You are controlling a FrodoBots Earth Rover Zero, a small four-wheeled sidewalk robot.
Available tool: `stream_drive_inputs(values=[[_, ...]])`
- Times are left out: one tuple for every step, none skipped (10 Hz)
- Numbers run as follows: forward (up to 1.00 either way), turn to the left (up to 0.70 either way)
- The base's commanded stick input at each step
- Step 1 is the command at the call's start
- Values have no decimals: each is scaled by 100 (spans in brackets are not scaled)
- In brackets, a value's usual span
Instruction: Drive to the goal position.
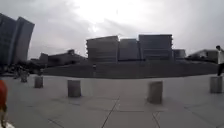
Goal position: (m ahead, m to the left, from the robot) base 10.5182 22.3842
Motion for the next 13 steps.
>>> stream_drive_inputs(values=[[70,0],[70,0],[70,0],[70,0],[70,0],[70,0],[70,0],[70,0],[70,0],[70,0],[70,0],[70,0],[70,0]])
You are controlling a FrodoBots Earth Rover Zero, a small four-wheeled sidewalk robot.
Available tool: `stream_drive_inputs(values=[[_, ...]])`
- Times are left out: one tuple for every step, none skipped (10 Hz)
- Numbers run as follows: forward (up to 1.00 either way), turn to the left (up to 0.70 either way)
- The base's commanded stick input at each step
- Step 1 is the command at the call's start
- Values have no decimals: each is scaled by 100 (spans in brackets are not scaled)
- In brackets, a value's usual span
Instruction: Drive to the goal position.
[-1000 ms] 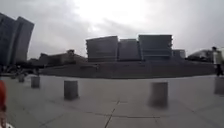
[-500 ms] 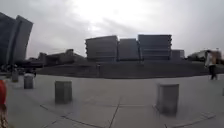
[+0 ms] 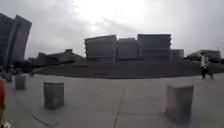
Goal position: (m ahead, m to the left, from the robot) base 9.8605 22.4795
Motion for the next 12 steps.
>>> stream_drive_inputs(values=[[70,0],[70,0],[70,0],[70,0],[70,2],[70,24],[70,35],[70,35],[70,35],[70,35],[70,35],[70,34]])
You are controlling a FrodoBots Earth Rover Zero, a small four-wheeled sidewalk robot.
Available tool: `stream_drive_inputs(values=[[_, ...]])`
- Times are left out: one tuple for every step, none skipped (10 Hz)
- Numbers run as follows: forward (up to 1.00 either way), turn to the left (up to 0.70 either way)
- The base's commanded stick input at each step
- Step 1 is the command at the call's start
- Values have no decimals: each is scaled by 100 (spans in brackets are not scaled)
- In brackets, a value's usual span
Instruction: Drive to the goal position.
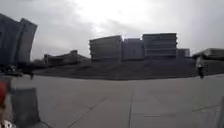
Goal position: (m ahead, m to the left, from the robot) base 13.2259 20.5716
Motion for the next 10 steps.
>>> stream_drive_inputs(values=[[70,31],[70,10],[70,0],[70,0],[70,0],[70,0],[70,0],[70,0],[70,0],[70,0]])
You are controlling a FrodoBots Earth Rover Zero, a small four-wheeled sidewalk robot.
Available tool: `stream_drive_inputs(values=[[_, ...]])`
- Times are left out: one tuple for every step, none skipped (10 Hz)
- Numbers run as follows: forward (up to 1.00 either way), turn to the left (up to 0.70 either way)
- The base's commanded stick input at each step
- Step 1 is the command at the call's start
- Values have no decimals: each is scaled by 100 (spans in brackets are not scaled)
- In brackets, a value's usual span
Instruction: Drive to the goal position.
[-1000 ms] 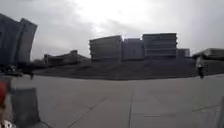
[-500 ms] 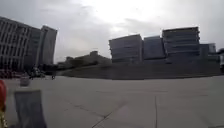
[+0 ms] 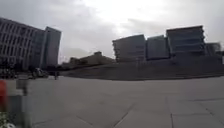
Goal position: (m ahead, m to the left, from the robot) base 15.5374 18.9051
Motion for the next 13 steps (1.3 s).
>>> stream_drive_inputs(values=[[70,0],[70,0],[70,0],[70,0],[70,0],[70,0],[70,0],[70,0],[70,0],[70,0],[70,0],[70,0],[70,0]])
